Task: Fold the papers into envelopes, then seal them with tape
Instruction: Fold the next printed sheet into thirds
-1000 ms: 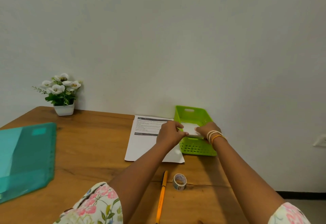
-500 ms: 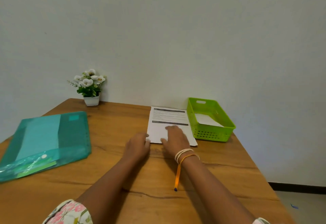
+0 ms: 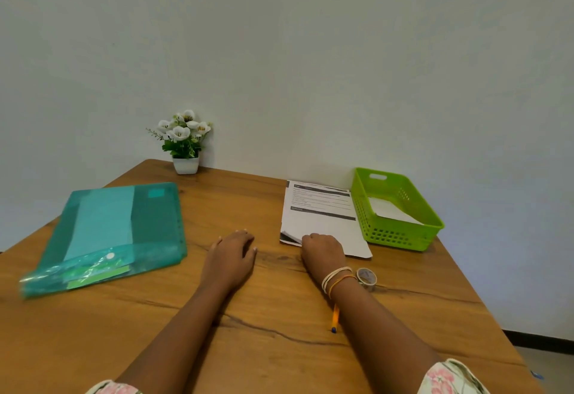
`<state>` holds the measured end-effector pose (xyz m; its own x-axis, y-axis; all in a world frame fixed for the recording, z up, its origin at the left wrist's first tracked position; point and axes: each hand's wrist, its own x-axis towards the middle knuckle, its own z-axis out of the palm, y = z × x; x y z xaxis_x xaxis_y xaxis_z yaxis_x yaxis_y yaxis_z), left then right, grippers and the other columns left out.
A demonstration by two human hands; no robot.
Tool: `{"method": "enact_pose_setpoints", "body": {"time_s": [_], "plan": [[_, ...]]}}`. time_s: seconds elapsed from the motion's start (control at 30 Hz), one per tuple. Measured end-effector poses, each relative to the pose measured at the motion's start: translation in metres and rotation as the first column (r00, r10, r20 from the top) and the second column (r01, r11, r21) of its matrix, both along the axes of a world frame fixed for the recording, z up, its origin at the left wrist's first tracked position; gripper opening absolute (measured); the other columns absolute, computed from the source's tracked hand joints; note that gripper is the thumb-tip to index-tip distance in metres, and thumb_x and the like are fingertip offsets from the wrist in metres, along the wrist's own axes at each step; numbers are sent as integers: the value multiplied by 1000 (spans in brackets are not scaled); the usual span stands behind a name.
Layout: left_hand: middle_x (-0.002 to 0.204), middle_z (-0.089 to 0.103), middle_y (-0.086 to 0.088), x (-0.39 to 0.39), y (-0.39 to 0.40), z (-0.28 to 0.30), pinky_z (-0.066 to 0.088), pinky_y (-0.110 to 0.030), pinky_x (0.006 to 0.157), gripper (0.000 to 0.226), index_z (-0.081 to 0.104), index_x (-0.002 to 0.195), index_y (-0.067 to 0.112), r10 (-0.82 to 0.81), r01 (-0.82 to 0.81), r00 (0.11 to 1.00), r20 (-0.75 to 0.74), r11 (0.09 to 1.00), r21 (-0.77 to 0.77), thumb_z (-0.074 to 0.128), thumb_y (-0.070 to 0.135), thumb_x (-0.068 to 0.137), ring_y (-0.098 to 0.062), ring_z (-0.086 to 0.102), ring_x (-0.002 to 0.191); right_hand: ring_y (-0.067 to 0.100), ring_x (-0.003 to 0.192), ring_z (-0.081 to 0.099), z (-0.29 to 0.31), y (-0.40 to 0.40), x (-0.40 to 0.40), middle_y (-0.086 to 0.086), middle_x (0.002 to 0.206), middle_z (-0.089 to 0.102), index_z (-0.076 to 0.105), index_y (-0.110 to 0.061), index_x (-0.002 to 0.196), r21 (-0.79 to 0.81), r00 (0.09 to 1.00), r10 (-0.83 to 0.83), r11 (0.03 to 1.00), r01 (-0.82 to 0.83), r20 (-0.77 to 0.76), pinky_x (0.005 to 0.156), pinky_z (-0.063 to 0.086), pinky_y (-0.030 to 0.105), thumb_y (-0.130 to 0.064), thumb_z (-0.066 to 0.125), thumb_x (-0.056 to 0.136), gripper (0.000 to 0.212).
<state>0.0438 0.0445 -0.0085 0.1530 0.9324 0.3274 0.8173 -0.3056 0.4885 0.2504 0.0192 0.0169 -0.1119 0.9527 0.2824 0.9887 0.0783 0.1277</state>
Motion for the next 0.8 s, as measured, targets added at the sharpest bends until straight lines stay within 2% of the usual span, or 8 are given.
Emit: {"method": "enact_pose_setpoints", "body": {"time_s": [0.13,0.27,0.37,0.47,0.57,0.67,0.73,0.8], "plan": [[138,54,6,1,0,2,26,-39,115,38,57,129,25,9,-9,1000,16,1000,6,51,37,94,-9,47,127,28,79,65,-3,-4,-6,7,88,68,57,-13,97,60,985,-55,996,65,-165,63,47,34,-10,45,91,14],[129,61,4,0,-2,6,32,-40,111,35,59,125,23,4,-4,1000,22,1000,1,50,37,94,-13,54,118,25,78,63,-2,-16,-15,6,87,67,58,-15,94,146,928,-30,985,91,-371,65,51,33,-17,51,91,8],[125,63,0,-5,-1,13,41,-37,102,35,60,126,20,-5,15,984,181,998,-54,49,35,97,-17,56,114,22,76,62,3,-34,-21,4,83,67,60,-17,89,226,848,86,973,40,-523,67,52,35,-14,58,86,4],[126,60,0,-14,-2,25,44,-28,89,34,56,130,17,32,49,881,472,986,-159,47,28,99,-20,55,117,12,83,62,5,-56,-25,-2,89,69,64,-20,92,278,784,229,958,-76,-576,76,52,25,-7,61,82,17],[121,60,-3,-23,-8,34,50,-29,85,41,44,140,14,142,83,663,735,962,-261,47,25,100,-19,58,109,5,86,60,4,-78,-28,-5,90,67,67,-19,91,288,721,290,949,-130,-630,80,50,18,1,59,78,25],[118,60,-10,-34,-17,37,52,-15,56,47,36,143,15,241,90,469,849,944,-318,51,17,98,-7,60,86,4,82,59,0,-94,-26,-7,82,65,65,-18,79,277,662,301,950,-145,-686,74,51,17,3,57,77,23],[127,56,-14,-44,-21,36,48,-10,48,55,33,145,16,256,35,490,833,949,-312,56,13,95,-7,58,86,4,87,62,-5,-104,-23,-7,82,66,64,-18,74,217,628,257,966,-141,-735,77,51,16,5,56,77,25],[137,49,-14,-56,-24,37,50,-13,55,62,32,147,19,267,-74,564,781,959,-275,61,11,92,-11,54,95,2,93,63,-9,-112,-18,-7,84,69,64,-19,71,141,625,208,978,-155,-752,84,50,15,6,55,77,27]]}}
